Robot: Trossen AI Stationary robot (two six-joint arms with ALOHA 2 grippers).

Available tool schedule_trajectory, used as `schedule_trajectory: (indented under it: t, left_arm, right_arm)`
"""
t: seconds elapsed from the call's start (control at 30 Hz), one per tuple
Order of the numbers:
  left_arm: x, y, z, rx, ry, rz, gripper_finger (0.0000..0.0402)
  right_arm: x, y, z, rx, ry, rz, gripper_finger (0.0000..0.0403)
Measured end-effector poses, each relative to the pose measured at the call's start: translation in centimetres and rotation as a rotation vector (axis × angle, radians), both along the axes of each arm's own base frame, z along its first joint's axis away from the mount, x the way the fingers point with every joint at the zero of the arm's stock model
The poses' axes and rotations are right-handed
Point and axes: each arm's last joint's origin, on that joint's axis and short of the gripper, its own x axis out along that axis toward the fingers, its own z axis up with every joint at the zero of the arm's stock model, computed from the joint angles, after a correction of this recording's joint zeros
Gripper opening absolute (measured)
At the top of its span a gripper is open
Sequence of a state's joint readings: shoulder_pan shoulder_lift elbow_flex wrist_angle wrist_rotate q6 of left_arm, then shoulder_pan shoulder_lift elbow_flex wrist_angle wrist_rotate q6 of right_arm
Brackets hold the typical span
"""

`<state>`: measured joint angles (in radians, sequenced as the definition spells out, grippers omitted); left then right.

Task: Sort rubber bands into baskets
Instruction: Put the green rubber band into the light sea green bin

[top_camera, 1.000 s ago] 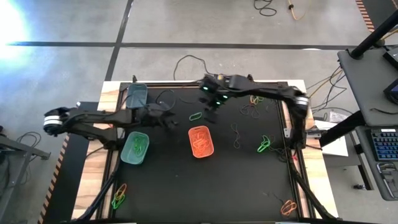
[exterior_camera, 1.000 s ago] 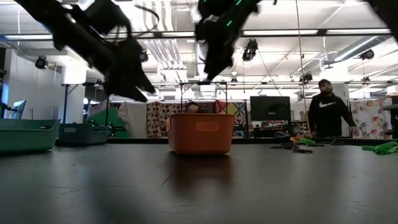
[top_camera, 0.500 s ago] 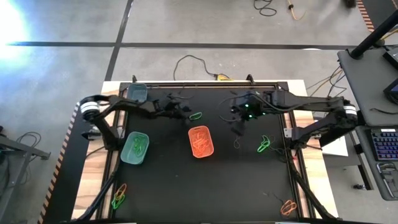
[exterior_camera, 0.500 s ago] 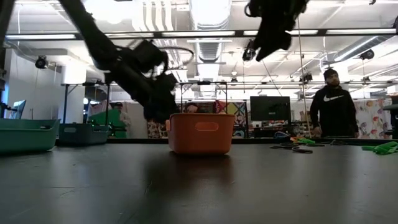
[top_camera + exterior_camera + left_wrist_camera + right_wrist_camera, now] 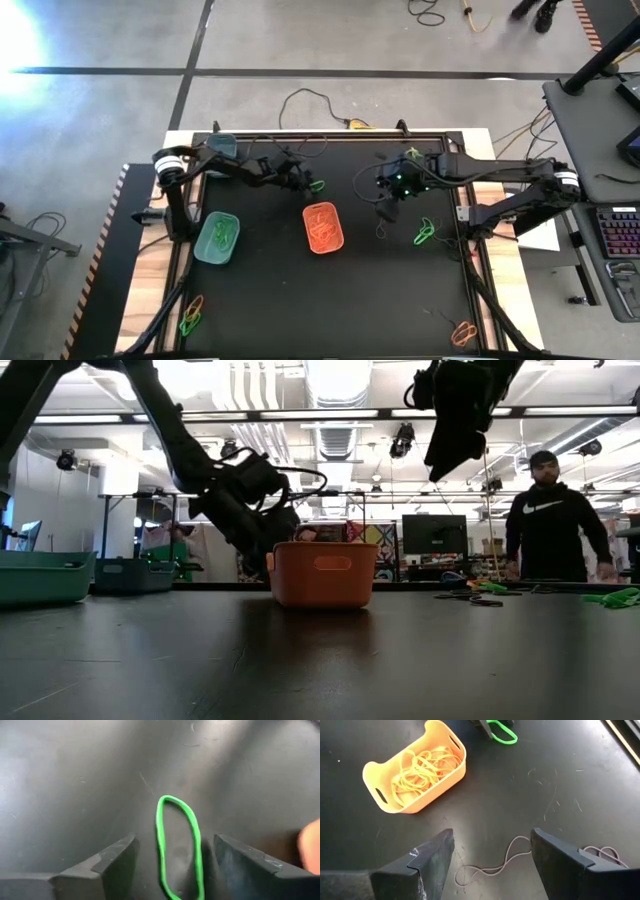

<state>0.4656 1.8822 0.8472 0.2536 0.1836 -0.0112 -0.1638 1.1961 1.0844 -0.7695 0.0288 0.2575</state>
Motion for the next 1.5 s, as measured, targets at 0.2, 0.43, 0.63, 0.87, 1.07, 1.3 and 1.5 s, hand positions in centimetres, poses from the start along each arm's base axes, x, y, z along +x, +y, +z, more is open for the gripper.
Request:
schedule_trajectory:
  t: [0.2, 0.43, 0.63, 0.87, 1.07, 1.3, 1.5]
  left_arm:
    - [0.2, -0.1, -0.9, 0.046, 0.039, -0.005, 0.0155]
    - [0.2, -0.3, -1.2, 0.052, 0.062, 0.018, 0.0015]
    - [0.2, -0.4, -0.4, -0.007, 0.056, 0.058, 0.0002]
    - [-1.0, -1.3, 2.9, -0.067, 0.048, 0.057, 0.0000]
    - [-3.2, -3.7, 8.8, -0.057, 0.015, 0.002, 0.0000]
    - [-9.0, -10.6, 13.1, -0.209, 0.243, -0.072, 0.0000]
    - [-14.1, -15.6, 14.6, -0.414, 0.465, 0.089, 0.0000]
  right_arm:
    - [0.0, 0.0, 0.1, 0.001, -0.002, 0.000, 0.0254]
    - [0.0, 0.0, 1.6, -0.007, -0.032, 0.002, 0.0254]
    - [-0.1, 0.0, 2.8, -0.011, -0.036, 0.005, 0.0254]
    - [-0.2, 0.0, 3.7, -0.016, -0.045, 0.009, 0.0254]
    - [-0.2, 0.0, 3.8, -0.012, -0.050, 0.004, 0.0254]
    - [-0.1, 0.2, 3.8, 0.006, -0.059, 0.002, 0.0254]
    - [0.3, 1.3, 4.0, 0.031, -0.095, 0.011, 0.0254]
